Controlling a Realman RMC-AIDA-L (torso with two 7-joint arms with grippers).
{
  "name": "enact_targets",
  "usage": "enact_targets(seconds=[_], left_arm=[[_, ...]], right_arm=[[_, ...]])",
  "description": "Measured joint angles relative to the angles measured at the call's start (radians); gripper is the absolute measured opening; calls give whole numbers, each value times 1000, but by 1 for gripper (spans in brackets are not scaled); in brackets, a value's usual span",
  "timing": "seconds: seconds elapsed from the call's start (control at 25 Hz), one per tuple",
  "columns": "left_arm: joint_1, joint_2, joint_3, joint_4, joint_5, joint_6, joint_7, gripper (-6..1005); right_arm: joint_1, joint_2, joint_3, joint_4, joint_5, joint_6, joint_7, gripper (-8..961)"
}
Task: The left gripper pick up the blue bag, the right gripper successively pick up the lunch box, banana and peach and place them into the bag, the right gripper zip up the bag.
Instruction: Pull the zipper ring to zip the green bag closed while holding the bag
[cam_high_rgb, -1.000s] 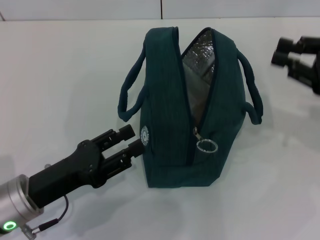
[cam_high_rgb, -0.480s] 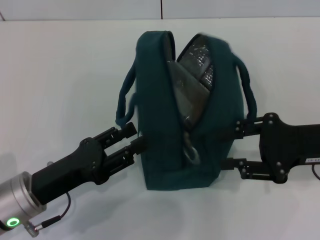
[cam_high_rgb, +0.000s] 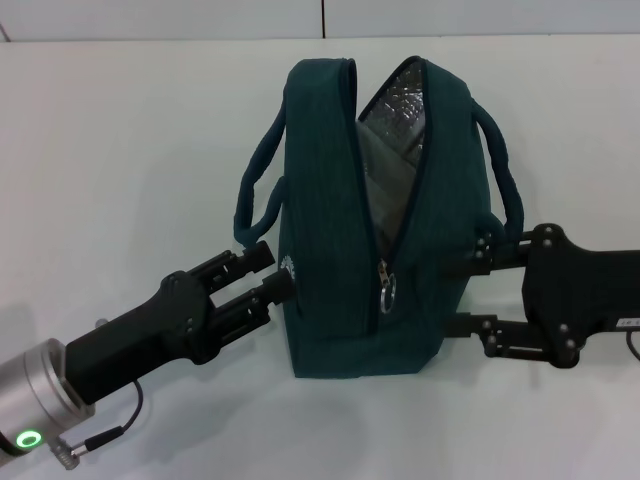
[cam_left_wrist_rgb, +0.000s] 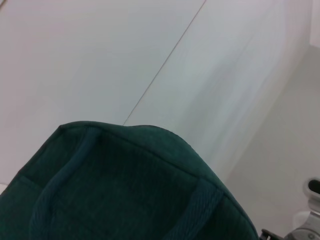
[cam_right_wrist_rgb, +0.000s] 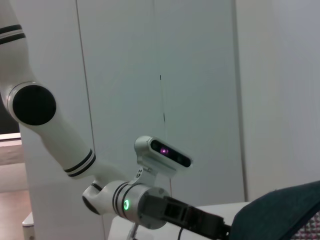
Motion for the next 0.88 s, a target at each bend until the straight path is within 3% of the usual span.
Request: enact_targets(seconds=[0.88], left_arm=[[-19, 0, 0, 0, 1, 0, 0, 644]], right_arm=[[15, 11, -153, 63, 53, 221, -10, 451]])
